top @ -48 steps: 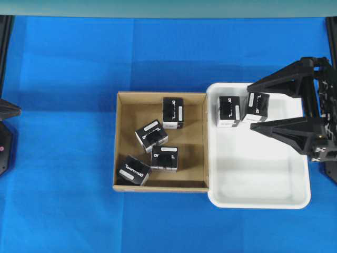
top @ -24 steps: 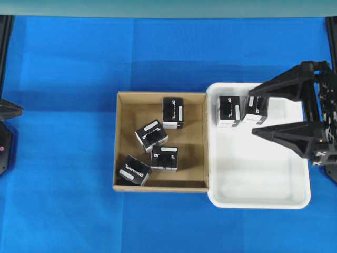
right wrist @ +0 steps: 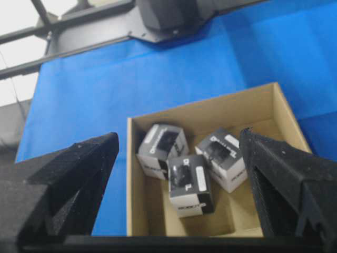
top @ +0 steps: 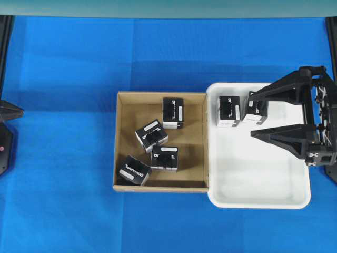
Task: Pick a box that is randomly placed inside the cardboard box.
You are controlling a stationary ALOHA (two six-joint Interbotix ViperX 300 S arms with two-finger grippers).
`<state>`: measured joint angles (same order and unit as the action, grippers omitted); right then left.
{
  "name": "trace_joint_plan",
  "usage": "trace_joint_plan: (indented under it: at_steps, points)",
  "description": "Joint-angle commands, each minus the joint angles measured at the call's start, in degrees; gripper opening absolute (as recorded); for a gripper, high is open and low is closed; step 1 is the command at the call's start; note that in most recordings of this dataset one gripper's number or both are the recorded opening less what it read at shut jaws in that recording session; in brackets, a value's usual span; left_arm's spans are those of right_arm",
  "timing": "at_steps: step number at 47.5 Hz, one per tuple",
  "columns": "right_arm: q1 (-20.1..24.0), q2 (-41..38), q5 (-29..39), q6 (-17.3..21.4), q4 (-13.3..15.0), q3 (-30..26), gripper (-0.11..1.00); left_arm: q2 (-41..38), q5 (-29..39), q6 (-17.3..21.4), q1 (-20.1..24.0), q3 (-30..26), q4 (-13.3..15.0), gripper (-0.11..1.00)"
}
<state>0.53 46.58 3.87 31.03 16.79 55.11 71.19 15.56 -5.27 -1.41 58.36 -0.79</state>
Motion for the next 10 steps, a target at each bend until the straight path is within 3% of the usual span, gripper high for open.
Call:
trace_joint_plan:
  at_steps: [1,10]
  points:
    - [-0.09,0.00,-0.35,-0.18,0.18,-0.44,0.95,-0.79,-0.26,-0.44,0.18,-1.14,-0.18,-0.07]
    - [0.26,0.35,-0.26,-0.35,0.18,-0.35,0.95,-0.62,-0.26,-1.23,0.09,-1.05,-0.18,-0.07]
